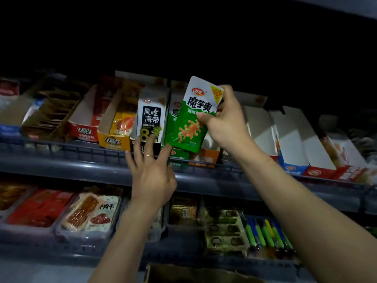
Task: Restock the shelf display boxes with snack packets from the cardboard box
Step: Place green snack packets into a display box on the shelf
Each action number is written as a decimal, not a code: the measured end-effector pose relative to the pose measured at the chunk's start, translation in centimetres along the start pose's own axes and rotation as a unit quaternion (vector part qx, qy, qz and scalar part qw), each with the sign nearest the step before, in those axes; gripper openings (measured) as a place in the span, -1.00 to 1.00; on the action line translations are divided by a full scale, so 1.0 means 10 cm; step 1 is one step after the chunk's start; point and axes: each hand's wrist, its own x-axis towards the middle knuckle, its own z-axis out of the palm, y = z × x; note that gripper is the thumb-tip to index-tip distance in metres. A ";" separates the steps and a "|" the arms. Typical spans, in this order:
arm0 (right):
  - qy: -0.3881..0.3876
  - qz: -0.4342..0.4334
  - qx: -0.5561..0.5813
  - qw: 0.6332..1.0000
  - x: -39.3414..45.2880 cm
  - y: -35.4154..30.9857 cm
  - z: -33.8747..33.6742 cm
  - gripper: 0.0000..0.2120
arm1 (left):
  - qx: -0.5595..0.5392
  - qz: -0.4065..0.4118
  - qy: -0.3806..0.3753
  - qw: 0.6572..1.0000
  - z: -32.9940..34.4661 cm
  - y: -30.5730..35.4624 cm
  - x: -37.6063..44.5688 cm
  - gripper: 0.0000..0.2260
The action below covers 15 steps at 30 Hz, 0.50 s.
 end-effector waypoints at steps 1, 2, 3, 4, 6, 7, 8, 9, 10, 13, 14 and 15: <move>0.003 -0.008 0.000 1.000 0.07 -0.01 0.04 -0.57 | -0.006 -0.003 0.004 1.000 0.02 0.00 0.01 -0.49; 0.008 -0.013 0.001 1.000 0.13 -0.02 0.08 -0.57 | -0.011 -0.005 0.008 1.000 0.03 0.01 0.01 -0.49; 0.013 -0.015 0.001 1.000 0.19 0.00 0.13 -0.58 | -0.014 -0.008 0.011 1.000 0.03 0.01 0.02 -0.49; 0.014 -0.017 -0.002 1.000 0.25 0.02 0.17 -0.58 | -0.016 -0.010 0.012 1.000 0.04 0.01 0.02 -0.50; 0.003 -0.018 -0.036 0.999 0.33 0.07 0.30 -0.57 | -0.026 -0.013 0.011 1.000 0.05 0.02 0.02 -0.50; -0.015 -0.018 -0.066 0.998 0.35 0.11 0.36 -0.58 | -0.031 -0.012 0.011 0.999 0.05 0.02 0.02 -0.50; -0.040 -0.022 -0.110 0.993 0.37 0.14 0.41 -0.61 | -0.035 -0.011 0.013 0.999 0.05 0.02 0.02 -0.50; -0.068 -0.032 -0.169 0.983 0.38 0.16 0.45 -0.63 | -0.036 -0.010 0.015 0.999 0.05 0.01 0.02 -0.50; -0.089 -0.044 -0.243 0.965 0.38 0.18 0.47 -0.61 | -0.036 -0.010 0.016 0.999 0.04 0.00 0.02 -0.50; -0.105 -0.078 -0.435 0.891 0.37 0.19 0.46 -0.39 | -0.029 -0.010 0.009 0.999 0.04 -0.01 0.01 -0.49; -0.107 -0.079 -0.468 0.874 0.38 0.19 0.45 -0.31 | -0.028 -0.011 0.006 1.000 0.04 0.00 0.01 -0.49; -0.112 -0.077 -0.488 0.862 0.38 0.19 0.46 -0.25 | -0.028 -0.012 0.004 1.000 0.04 0.01 0.01 -0.50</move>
